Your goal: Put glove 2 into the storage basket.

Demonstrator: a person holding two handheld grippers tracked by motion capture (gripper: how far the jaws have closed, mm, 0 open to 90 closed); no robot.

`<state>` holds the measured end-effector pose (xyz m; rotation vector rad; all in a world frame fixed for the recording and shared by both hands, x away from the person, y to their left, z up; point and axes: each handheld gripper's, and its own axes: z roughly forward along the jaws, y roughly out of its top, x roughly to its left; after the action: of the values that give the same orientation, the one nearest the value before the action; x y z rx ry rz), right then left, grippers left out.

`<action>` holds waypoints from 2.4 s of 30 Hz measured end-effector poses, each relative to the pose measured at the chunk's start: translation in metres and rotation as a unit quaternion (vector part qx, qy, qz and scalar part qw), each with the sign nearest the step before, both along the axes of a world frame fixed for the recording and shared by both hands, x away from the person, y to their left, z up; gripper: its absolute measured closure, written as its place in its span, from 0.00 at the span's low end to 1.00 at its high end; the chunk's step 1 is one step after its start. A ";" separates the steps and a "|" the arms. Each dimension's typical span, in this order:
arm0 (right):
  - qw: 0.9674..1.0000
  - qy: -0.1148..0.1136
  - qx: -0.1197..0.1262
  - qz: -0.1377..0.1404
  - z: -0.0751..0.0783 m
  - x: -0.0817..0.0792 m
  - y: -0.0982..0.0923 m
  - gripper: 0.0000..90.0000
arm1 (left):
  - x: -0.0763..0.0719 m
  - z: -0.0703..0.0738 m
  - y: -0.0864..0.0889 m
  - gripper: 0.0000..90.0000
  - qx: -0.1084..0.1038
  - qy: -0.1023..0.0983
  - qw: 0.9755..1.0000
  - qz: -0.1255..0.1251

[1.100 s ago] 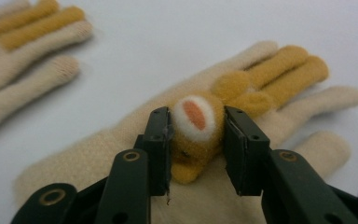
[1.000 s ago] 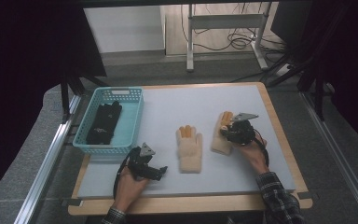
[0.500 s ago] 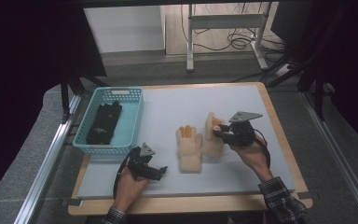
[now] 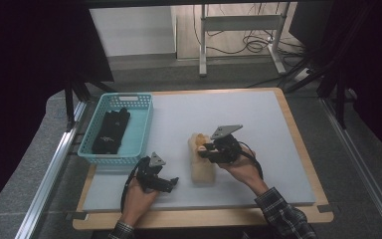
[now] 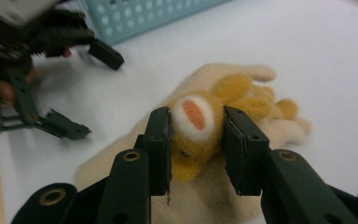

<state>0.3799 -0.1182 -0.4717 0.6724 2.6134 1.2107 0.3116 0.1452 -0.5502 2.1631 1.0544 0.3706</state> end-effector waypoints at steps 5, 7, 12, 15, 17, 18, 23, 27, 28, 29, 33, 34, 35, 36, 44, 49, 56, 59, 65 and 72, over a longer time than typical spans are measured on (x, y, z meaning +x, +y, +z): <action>1.000 0.001 -0.025 -0.003 -0.018 0.002 0.005 0.67 | 0.000 0.000 0.000 0.01 0.000 0.000 1.000 0.000; 1.000 0.003 -0.030 0.000 -0.024 0.003 0.005 0.65 | 0.000 0.000 0.000 0.01 0.001 0.001 1.000 -0.001; 1.000 0.005 -0.020 0.002 -0.024 0.002 0.004 0.51 | 0.000 0.000 0.000 0.01 0.000 0.000 1.000 0.000; 1.000 -0.005 -0.003 -0.016 -0.011 0.007 -0.005 0.49 | 0.000 0.000 0.000 0.01 0.001 0.001 1.000 -0.001; 0.999 -0.008 0.005 -0.035 -0.003 0.014 -0.012 0.54 | 0.000 0.000 0.000 0.01 0.001 0.001 1.000 -0.001; 0.999 -0.009 0.007 -0.044 0.000 0.017 -0.016 0.58 | 0.000 0.000 0.000 0.01 0.001 0.001 1.000 -0.001; 0.997 -0.015 0.003 -0.080 0.001 0.037 -0.026 0.74 | 0.000 0.000 0.000 0.01 0.001 0.001 1.000 -0.001; 0.995 -0.003 -0.002 -0.096 -0.011 0.052 -0.024 0.69 | 0.000 0.000 0.000 0.01 0.001 0.002 1.000 -0.001; 0.995 0.001 -0.006 -0.097 -0.015 0.055 -0.023 0.68 | 0.000 0.000 0.000 0.01 0.000 0.001 1.000 -0.001; 0.995 0.005 -0.009 -0.099 -0.020 0.058 -0.021 0.68 | 0.000 0.000 0.000 0.01 0.000 0.001 1.000 -0.001; 0.995 0.025 -0.017 -0.097 -0.034 0.060 -0.020 0.69 | 0.000 0.000 0.000 0.01 0.000 0.001 1.000 0.000; 0.995 0.026 -0.020 -0.096 -0.036 0.059 -0.020 0.69 | 0.000 0.000 0.000 0.01 0.000 0.001 1.000 0.000; 0.995 0.029 -0.021 -0.095 -0.038 0.058 -0.021 0.69 | 0.000 0.000 0.000 0.01 0.000 0.002 1.000 -0.001; 0.995 0.034 -0.023 -0.092 -0.041 0.057 -0.021 0.69 | 0.000 0.000 0.000 0.01 0.000 0.001 1.000 0.000; 0.996 0.037 -0.035 -0.078 -0.046 0.050 -0.015 0.95 | 0.000 0.000 0.000 0.01 0.001 0.001 1.000 0.000; 0.996 0.008 -0.012 -0.088 -0.027 0.044 -0.024 0.93 | 0.000 0.000 0.000 0.01 0.000 0.002 1.000 -0.001; 0.994 -0.007 0.001 -0.106 -0.019 0.047 -0.040 0.73 | 0.000 0.000 0.000 0.01 0.000 0.001 1.000 0.000; 0.995 -0.013 -0.006 -0.102 -0.017 0.040 -0.046 0.73 | 0.000 0.000 0.000 0.01 0.000 0.002 1.000 -0.001; 0.997 -0.002 -0.012 -0.079 -0.020 0.017 -0.058 0.89 | -0.002 0.001 0.000 0.01 0.003 -0.001 1.000 -0.001; 0.999 0.025 -0.018 -0.042 -0.043 -0.011 -0.058 0.96 | -0.010 0.001 0.008 0.01 0.007 0.003 1.000 0.001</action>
<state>0.3686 -0.1765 -0.5151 0.8069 2.6109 1.1356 0.3012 0.1527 -0.5487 2.1765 1.0605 0.3724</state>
